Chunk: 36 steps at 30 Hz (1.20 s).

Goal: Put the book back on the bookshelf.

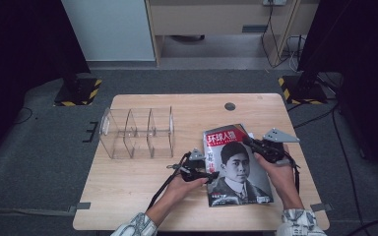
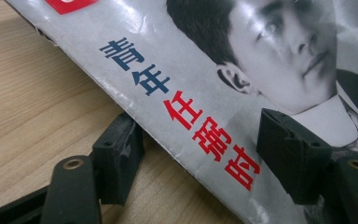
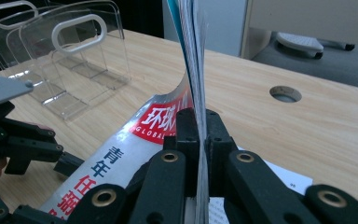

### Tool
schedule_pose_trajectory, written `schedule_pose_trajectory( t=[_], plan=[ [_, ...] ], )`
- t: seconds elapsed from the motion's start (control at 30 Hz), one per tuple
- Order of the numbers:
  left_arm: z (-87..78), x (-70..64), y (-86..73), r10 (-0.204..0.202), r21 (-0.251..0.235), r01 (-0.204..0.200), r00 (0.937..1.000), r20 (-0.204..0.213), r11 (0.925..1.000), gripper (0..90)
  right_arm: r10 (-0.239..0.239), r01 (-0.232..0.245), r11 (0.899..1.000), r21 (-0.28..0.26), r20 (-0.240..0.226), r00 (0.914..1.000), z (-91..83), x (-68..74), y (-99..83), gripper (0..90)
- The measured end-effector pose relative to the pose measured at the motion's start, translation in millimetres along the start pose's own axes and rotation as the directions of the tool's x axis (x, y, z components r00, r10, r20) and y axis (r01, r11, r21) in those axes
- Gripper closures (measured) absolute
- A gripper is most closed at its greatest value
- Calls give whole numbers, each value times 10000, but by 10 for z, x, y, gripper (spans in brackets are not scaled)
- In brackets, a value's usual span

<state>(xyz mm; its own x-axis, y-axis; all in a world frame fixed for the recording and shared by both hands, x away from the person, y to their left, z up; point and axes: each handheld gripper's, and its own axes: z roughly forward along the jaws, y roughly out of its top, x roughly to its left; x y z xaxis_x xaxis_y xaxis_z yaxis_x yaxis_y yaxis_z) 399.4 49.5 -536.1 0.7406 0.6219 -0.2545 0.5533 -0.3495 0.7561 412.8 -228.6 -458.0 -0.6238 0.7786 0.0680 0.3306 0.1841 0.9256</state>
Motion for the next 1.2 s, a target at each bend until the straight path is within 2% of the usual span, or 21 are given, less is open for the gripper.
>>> schedule_pose_trajectory(
  t=[0.03, 0.17, 0.33, 0.43, 0.53, 0.67, 0.7, 0.77, 0.83, 0.9, 0.93, 1.0, 1.13, 1.2],
  plan=[
    [-1, 7, 0, -133, -30, 133, 9999, -20, 9999, 347, 34, -34, 10000, 63, 1, 10000, 8, -9, -11, 878],
    [-6, 15, 5, -132, -17, 132, 9997, -183, 9999, 409, 111, -117, 9992, 385, 141, 9998, 81, -77, -77, 875],
    [-6, -3, 3, 148, 38, -147, 9988, -458, 9999, 468, 86, -107, 9954, 948, 223, 9997, 201, -130, -151, 846],
    [-7, -5, 4, 191, 58, -188, 9986, -495, 9998, 481, 41, -105, 9915, 1300, 492, 9988, 262, -168, -200, 818],
    [-7, -5, 5, 182, 68, -179, 9984, -529, 9998, 494, 237, -365, 9866, 1589, 814, 9964, 308, -229, -250, 805],
    [-5, -10, 7, 180, 78, -176, 9982, -574, 9998, 501, 308, -636, 9755, 2104, 1556, 9873, 361, -308, -342, 644],
    [-5, -11, 7, 194, 78, -190, 9981, -585, 9998, 501, 372, -786, 9702, 2291, 1795, 9831, 364, -334, -362, 547],
    [-5, -10, 6, 207, 77, -203, 9981, -577, 9998, 501, 480, -1030, 9598, 2610, 2089, 9767, 356, -391, -394, 490],
    [-6, -9, 7, 203, 84, -199, 9982, -568, 9998, 502, 535, -1131, 9603, 2549, 2297, 9718, 327, -425, -423, 451],
    [-6, -10, 7, 213, 87, -209, 9981, -570, 9997, 503, 760, -1397, 9543, 2641, 2374, 9684, 306, -461, -456, 370],
    [-6, -10, 8, 217, 93, -212, 9981, -577, 9997, 502, 879, -1553, 9492, 2737, 2431, 9660, 300, -473, -479, 355],
    [-5, -16, 11, 216, 117, -209, 9980, -600, 9997, 503, 858, -1574, 9438, 2906, 2443, 9659, 287, -488, -522, 333],
    [-7, -10, 22, 108, 154, -100, 9985, -536, 9998, 506, 1075, -1751, 9316, 3187, 2187, 9699, 295, -506, -568, 354],
    [-10, 4, 28, -6, 177, 14, 9990, -456, 9998, 506, 1003, -1632, 9290, 3321, 1986, 9749, 314, -495, -581, 382]
  ],
)
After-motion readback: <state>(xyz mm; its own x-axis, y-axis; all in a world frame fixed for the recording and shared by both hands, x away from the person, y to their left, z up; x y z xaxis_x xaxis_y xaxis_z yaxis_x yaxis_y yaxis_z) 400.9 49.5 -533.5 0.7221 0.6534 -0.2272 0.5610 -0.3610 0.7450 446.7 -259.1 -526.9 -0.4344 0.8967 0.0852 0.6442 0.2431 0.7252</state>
